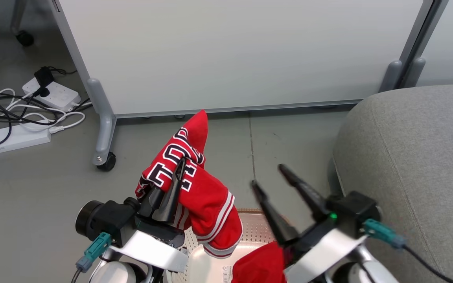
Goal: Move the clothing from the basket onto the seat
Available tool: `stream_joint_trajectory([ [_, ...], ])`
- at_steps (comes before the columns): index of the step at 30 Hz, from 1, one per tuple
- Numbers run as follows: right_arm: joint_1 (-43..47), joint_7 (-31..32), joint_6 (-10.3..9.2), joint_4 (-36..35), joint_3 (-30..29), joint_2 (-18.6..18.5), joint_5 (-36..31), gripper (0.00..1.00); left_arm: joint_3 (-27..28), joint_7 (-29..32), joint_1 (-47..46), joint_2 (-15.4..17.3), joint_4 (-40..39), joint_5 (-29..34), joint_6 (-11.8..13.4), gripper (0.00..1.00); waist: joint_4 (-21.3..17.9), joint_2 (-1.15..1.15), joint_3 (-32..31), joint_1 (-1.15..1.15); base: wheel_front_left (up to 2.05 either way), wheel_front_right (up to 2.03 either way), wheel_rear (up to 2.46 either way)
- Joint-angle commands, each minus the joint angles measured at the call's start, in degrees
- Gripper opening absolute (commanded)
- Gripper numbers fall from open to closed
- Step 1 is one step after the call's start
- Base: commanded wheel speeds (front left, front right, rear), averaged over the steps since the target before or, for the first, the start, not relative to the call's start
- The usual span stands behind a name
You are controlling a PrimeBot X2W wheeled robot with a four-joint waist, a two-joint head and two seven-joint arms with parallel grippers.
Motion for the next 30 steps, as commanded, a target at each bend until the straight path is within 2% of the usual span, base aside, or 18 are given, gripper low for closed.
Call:
stream_joint_trajectory([
  [1,-0.8,0.3,0.11,-0.1,0.9,-0.3,0.5,1.00,0.1,-0.1,-0.8,0.2,0.0,0.1,0.1,0.00,0.1,0.00,0.1,0.00,0.00,0.00,0.00],
  [7,-6.2,-0.1,0.11,3.3,13.7,-0.4,4.2,1.00,-0.9,-0.1,-1.8,0.0,0.4,0.1,-0.5,0.00,0.8,0.00,1.0,0.00,0.00,0.00,0.00],
  [9,-7.5,-0.4,0.11,4.9,16.2,-0.4,5.0,1.00,-1.1,-0.2,-1.9,0.0,0.6,0.1,-0.5,0.00,1.0,0.00,1.1,0.00,0.00,0.00,0.00],
  [14,-11.4,-1.6,0.11,10.8,19.8,-0.3,3.0,1.00,-1.7,-0.4,-2.2,-0.2,0.5,0.3,-0.4,0.00,1.3,0.00,1.5,0.00,0.00,0.00,0.00],
  [19,-14.5,-3.2,0.12,16.1,21.0,-0.3,2.0,1.00,-2.6,-0.5,-2.7,-0.4,0.4,0.3,-0.8,0.00,1.9,0.00,1.9,0.00,0.00,0.00,0.00],
  [20,-14.8,-3.6,0.12,17.0,21.1,-0.3,2.2,0.47,-2.7,-0.6,-2.8,-0.4,0.5,0.2,-1.0,0.00,2.0,0.00,1.9,0.00,0.00,0.00,0.00],
  [21,-15.2,-4.0,0.12,17.5,21.1,-0.3,2.6,0.27,-2.8,-0.5,-2.9,-0.4,0.6,0.1,-1.1,0.00,2.2,0.00,2.0,0.00,0.00,0.00,0.00],
  [22,-15.5,-4.2,0.12,18.2,21.2,-0.3,3.0,0.00,-3.0,-0.6,-2.9,-0.5,0.7,0.1,-1.0,0.00,2.3,0.00,2.1,0.00,0.00,0.00,0.00],
  [30,-16.8,-5.0,0.12,20.9,21.4,-0.3,5.7,0.00,-3.4,-0.9,-3.1,-0.3,1.1,-0.1,-1.1,0.00,2.3,0.00,2.2,0.00,0.00,0.00,0.00],
])
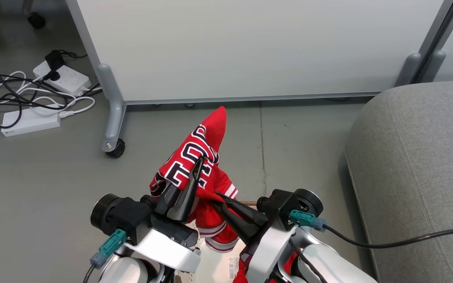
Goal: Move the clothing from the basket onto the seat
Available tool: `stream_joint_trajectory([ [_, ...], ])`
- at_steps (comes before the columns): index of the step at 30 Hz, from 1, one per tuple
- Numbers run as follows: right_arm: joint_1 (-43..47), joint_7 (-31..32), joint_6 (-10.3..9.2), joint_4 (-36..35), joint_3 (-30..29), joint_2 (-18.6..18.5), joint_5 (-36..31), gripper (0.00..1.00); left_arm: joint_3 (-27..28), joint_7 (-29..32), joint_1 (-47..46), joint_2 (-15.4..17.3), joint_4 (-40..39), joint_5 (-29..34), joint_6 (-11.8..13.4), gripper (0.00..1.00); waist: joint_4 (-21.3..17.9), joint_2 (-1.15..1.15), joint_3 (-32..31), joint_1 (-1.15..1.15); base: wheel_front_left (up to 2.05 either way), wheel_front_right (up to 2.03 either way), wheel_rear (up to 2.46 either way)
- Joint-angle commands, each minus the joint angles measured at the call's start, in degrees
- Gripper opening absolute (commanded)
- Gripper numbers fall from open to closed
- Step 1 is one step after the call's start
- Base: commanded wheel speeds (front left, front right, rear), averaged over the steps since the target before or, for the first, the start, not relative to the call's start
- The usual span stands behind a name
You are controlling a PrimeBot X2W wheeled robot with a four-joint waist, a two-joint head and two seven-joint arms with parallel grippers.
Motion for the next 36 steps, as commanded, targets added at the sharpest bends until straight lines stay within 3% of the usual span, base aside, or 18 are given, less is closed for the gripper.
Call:
stream_joint_trajectory([
  [1,-0.4,-0.5,0.11,0.3,-0.3,-0.4,0.4,0.00,0.1,-0.3,-0.8,0.1,0.1,-0.1,-0.2,0.00,-0.1,0.00,0.0,0.00,0.00,0.00,0.00],
  [2,-0.7,-0.6,0.11,0.6,-0.7,-0.4,0.4,0.00,0.1,-0.3,-0.9,0.2,0.1,0.1,0.1,0.12,-0.2,0.00,0.0,0.00,0.00,0.00,0.00],
  [3,-0.8,-0.7,0.11,0.8,-0.9,-0.4,0.7,0.00,0.1,0.0,-0.9,0.3,0.2,0.2,0.4,0.36,-0.3,0.00,0.1,0.00,0.00,0.00,0.00],
  [4,-1.0,-0.6,0.11,1.1,-1.3,-0.3,0.7,0.00,0.0,0.4,-1.0,0.5,0.4,0.5,0.6,0.96,-0.4,0.00,0.1,0.00,0.00,0.00,0.00],
  [5,-1.1,-0.9,0.11,1.3,-1.9,-0.4,0.7,0.00,0.0,0.5,-1.1,0.6,0.3,0.9,1.0,1.00,-0.6,0.00,0.1,0.00,0.00,0.00,0.00],
  [9,-1.3,-1.0,0.11,2.5,-4.7,-0.4,0.0,0.00,-0.7,1.3,-1.1,1.1,0.5,1.7,1.4,1.00,-1.2,0.00,0.3,0.00,0.00,0.00,0.00],
  [26,2.1,-2.3,0.11,7.0,-21.2,-0.3,-4.5,0.00,-9.7,4.6,2.1,3.5,1.2,4.2,-2.8,1.00,-6.0,0.00,2.4,0.00,0.00,0.00,0.00],
  [34,4.0,-2.8,0.12,6.7,-26.9,-0.4,-6.6,0.00,-11.8,5.1,1.1,4.6,1.6,4.7,-3.6,1.00,-12.4,0.00,4.1,0.00,0.00,0.00,0.00],
  [36,4.3,-3.0,0.12,5.8,-28.2,-0.4,-7.5,0.00,-12.1,5.5,0.7,5.3,1.5,4.7,-3.5,1.00,-16.8,0.00,5.1,0.00,0.00,0.00,0.00],
])
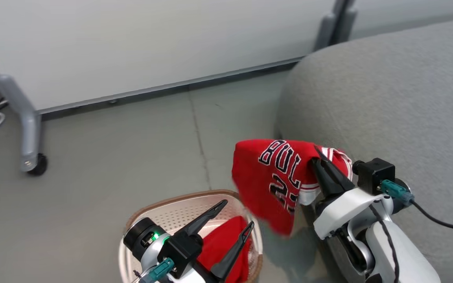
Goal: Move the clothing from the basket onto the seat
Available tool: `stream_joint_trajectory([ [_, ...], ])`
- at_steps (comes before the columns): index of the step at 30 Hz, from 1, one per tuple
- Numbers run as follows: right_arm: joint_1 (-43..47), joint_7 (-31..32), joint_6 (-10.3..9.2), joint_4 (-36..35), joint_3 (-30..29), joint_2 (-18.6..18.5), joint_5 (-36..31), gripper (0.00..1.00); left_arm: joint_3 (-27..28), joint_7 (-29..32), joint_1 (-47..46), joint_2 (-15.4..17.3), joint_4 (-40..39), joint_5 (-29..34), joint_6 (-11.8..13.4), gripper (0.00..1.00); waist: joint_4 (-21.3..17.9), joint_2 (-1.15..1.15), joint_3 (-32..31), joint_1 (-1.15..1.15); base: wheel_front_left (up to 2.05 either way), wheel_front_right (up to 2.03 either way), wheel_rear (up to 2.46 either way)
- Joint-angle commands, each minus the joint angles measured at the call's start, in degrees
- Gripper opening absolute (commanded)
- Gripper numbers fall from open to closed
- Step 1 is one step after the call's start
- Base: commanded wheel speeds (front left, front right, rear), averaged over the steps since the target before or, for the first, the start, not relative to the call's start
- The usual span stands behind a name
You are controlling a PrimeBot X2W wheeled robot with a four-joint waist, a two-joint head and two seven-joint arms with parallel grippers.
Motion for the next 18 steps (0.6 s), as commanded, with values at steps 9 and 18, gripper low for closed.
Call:
stream_joint_trajectory([
  [9,0.6,0.3,0.13,-4.9,-4.4,-0.3,-1.8,0.00,-0.1,0.6,-2.0,1.3,-1.0,-0.1,0.3,1.00,-12.6,0.00,3.0,0.00,0.00,0.00,0.00],
  [18,-6.5,0.4,0.12,-6.2,-11.8,-0.3,-1.8,0.00,0.6,1.5,-4.5,2.8,-2.3,0.4,0.7,1.00,-17.7,0.00,6.4,0.00,0.00,0.00,0.00],
])
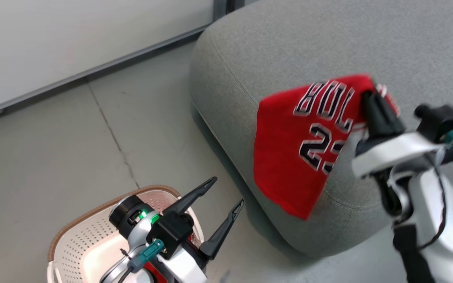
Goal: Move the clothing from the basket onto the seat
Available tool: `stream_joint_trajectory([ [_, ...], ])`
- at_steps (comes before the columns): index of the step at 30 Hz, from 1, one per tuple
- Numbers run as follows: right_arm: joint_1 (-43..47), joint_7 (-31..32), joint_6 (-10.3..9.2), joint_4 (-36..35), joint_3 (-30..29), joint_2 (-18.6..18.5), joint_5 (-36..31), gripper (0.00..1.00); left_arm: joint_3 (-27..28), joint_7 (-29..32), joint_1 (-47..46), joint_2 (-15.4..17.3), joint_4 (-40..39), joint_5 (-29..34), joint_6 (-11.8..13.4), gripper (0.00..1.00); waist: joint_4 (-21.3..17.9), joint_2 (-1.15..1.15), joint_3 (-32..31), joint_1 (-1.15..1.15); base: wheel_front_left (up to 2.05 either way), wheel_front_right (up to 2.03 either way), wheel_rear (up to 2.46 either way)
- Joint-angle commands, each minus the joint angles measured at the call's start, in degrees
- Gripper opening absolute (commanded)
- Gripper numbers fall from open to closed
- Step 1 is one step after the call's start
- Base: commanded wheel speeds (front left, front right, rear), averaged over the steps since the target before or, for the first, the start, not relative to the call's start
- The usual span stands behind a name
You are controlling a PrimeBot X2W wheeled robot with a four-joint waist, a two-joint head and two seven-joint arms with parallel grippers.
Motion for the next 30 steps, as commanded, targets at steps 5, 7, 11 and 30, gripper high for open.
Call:
stream_joint_trajectory([
  [5,-8.7,-0.2,0.12,3.3,-5.5,-1.1,0.2,0.00,0.5,0.3,-2.6,1.0,-0.9,0.5,-0.3,1.00,-0.3,0.00,2.6,0.00,0.00,0.00,0.00],
  [7,-12.6,-0.3,0.13,5.0,-7.5,-1.9,0.1,0.00,0.5,0.4,-3.6,1.3,-1.3,0.5,-0.4,1.00,0.4,0.00,3.6,0.00,0.00,0.00,0.00],
  [11,-21.9,-2.5,0.13,10.1,-12.4,-4.6,-0.5,0.00,0.8,0.7,-6.0,2.3,-2.1,1.1,-0.8,1.00,2.3,0.00,6.8,0.00,0.00,0.00,0.00],
  [30,-24.1,-7.9,0.10,41.3,-29.6,-8.7,-9.3,0.00,0.5,2.2,-11.3,5.5,-5.3,1.9,-1.4,1.00,6.9,0.00,18.8,0.00,0.00,0.00,0.00],
])
